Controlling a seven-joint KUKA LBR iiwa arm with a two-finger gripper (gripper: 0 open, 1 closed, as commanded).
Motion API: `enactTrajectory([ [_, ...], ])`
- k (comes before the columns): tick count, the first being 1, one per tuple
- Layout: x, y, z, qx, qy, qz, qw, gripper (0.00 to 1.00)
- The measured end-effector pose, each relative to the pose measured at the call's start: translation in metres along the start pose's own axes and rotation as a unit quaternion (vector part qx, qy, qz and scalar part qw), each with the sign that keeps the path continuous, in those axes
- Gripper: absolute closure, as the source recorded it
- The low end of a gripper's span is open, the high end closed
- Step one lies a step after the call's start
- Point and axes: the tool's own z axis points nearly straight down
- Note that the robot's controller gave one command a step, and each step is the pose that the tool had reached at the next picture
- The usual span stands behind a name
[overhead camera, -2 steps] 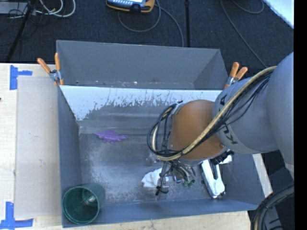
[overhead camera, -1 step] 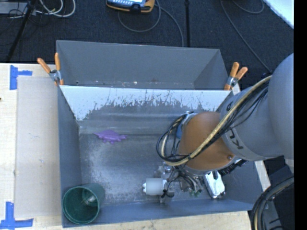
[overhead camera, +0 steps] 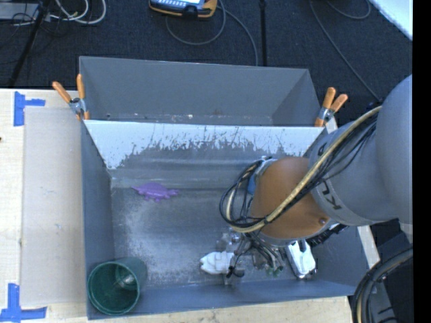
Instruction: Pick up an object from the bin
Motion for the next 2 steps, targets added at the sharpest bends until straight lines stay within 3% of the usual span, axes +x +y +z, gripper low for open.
enactTrajectory([
  [1, -0.0012, 0.0040, -0.1044, 0.000, 0.0009, -0.001, 1.0000, 1.00],
  [2, -0.0012, 0.0041, -0.1044, 0.000, 0.0010, 0.000, 1.0000, 1.00],
])
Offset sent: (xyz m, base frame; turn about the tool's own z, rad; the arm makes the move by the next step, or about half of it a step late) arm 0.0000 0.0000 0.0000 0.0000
